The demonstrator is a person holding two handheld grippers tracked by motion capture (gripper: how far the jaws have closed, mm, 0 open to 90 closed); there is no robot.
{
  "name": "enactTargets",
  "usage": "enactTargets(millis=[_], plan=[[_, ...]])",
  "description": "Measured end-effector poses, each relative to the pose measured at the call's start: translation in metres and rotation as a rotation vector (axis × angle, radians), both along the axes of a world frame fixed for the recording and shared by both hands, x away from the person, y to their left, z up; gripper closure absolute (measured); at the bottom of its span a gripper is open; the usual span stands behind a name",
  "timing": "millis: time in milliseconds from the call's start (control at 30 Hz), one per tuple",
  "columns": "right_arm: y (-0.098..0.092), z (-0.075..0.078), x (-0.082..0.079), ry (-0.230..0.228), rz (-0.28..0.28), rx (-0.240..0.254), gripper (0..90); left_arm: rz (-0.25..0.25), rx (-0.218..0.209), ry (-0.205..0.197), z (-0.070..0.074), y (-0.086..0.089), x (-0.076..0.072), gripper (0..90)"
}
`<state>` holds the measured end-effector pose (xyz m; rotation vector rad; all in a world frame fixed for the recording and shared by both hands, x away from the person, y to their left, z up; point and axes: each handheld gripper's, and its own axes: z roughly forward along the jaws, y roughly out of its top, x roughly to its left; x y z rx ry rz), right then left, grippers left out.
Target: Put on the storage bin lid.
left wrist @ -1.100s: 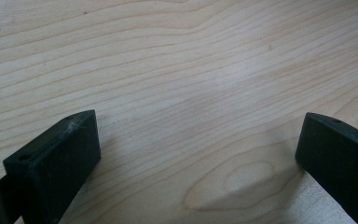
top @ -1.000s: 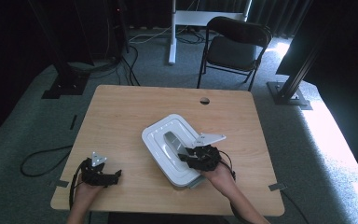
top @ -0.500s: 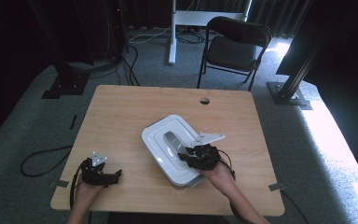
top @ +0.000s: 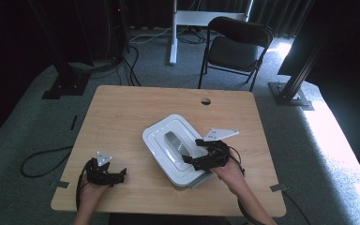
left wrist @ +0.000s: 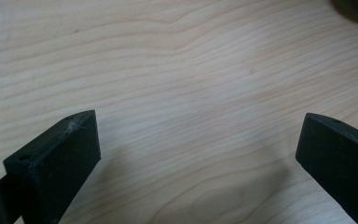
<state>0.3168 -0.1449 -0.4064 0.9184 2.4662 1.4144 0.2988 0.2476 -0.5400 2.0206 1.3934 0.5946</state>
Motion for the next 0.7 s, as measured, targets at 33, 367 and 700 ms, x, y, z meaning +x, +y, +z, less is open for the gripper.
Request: enactTargets(millis=[33, 367, 700], plan=[[-0.003, 0.0, 0.0, -0.012, -0.007, 0.003, 13.5, -0.007, -0.008, 0.0, 0.001, -0.002, 0.0, 0.2], [-0.043, 0.004, 0.012, -0.071, -0.131, 0.053, 13.2, -0.049, -0.052, 0.007, 0.002, -0.016, 0.006, 0.2], [-0.095, -0.007, 0.045, -0.073, -0.347, 0.159, 13.5, -0.084, -0.051, 0.0, 0.008, -0.032, 0.007, 0.2]])
